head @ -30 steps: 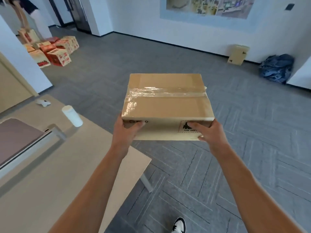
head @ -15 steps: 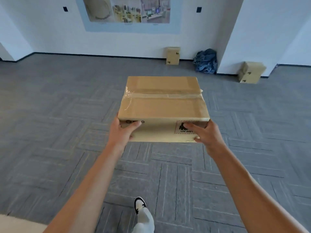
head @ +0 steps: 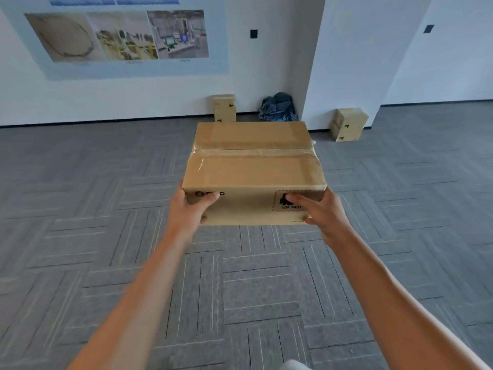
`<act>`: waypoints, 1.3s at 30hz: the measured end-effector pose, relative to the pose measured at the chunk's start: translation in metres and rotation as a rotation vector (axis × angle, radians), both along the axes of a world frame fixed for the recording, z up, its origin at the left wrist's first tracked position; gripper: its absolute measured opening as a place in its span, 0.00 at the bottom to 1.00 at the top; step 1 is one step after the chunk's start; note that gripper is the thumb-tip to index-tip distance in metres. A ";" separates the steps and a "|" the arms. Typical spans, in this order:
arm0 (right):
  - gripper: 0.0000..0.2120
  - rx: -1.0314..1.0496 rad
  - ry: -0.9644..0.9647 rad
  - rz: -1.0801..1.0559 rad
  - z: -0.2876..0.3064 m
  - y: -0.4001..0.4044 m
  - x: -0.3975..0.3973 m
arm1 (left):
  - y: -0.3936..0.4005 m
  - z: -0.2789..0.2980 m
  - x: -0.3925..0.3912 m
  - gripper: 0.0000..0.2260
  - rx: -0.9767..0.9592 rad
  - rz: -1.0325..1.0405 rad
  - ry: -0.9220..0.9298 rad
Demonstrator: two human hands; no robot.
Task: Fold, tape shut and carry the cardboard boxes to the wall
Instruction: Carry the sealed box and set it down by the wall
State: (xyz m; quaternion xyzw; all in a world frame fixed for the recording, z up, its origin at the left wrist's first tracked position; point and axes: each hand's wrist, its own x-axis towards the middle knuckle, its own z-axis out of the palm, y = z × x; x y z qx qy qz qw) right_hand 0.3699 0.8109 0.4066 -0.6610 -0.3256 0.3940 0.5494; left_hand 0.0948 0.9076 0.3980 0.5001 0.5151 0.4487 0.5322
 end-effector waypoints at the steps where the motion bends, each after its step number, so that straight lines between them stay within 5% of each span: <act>1: 0.26 0.002 0.003 -0.006 0.002 0.024 0.002 | 0.025 0.002 0.003 0.23 0.000 0.001 0.004; 23: 0.23 -0.009 0.030 0.079 -0.017 0.645 0.162 | 0.626 -0.013 0.157 0.25 -0.029 0.088 0.039; 39: 0.26 -0.014 -0.016 0.039 -0.017 1.142 0.196 | 1.127 -0.011 0.191 0.25 -0.035 0.044 0.025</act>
